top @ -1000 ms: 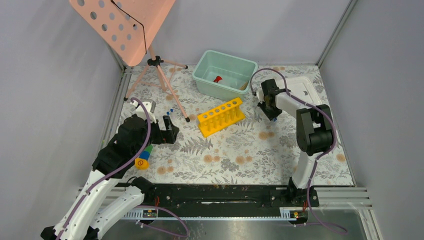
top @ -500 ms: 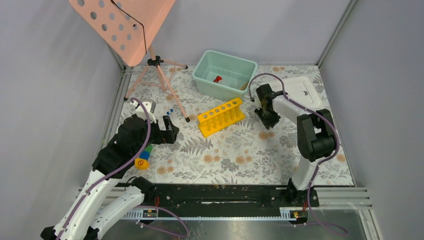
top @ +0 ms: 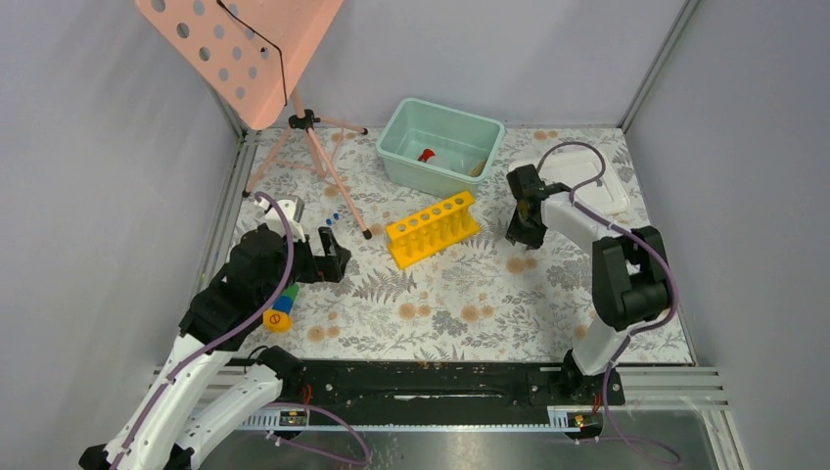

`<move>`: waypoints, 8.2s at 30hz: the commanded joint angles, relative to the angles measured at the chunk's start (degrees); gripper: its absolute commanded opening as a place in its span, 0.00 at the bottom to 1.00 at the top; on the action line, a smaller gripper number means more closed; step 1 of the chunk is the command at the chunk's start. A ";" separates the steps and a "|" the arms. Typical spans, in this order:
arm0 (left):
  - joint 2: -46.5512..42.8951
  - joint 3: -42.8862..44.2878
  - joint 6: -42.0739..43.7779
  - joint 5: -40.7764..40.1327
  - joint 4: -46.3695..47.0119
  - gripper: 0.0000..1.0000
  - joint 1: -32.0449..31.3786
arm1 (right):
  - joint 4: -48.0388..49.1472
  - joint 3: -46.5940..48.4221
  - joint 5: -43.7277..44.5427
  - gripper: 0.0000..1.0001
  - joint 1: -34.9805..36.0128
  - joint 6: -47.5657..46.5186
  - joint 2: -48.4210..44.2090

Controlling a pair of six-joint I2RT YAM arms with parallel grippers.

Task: Organize the chemistry lab equipment

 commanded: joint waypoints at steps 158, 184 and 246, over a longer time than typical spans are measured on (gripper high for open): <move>-5.43 0.71 0.66 -6.99 1.76 0.99 -4.68 | -7.20 10.73 -22.58 0.07 -43.10 -42.59 4.14; 9.06 10.61 4.04 24.26 4.92 0.95 -4.74 | 38.76 -13.96 -59.45 0.09 5.90 -20.64 -42.17; 32.74 10.11 -17.43 40.32 13.59 0.51 -8.73 | 42.69 -17.14 -50.73 0.10 26.67 -20.52 -32.54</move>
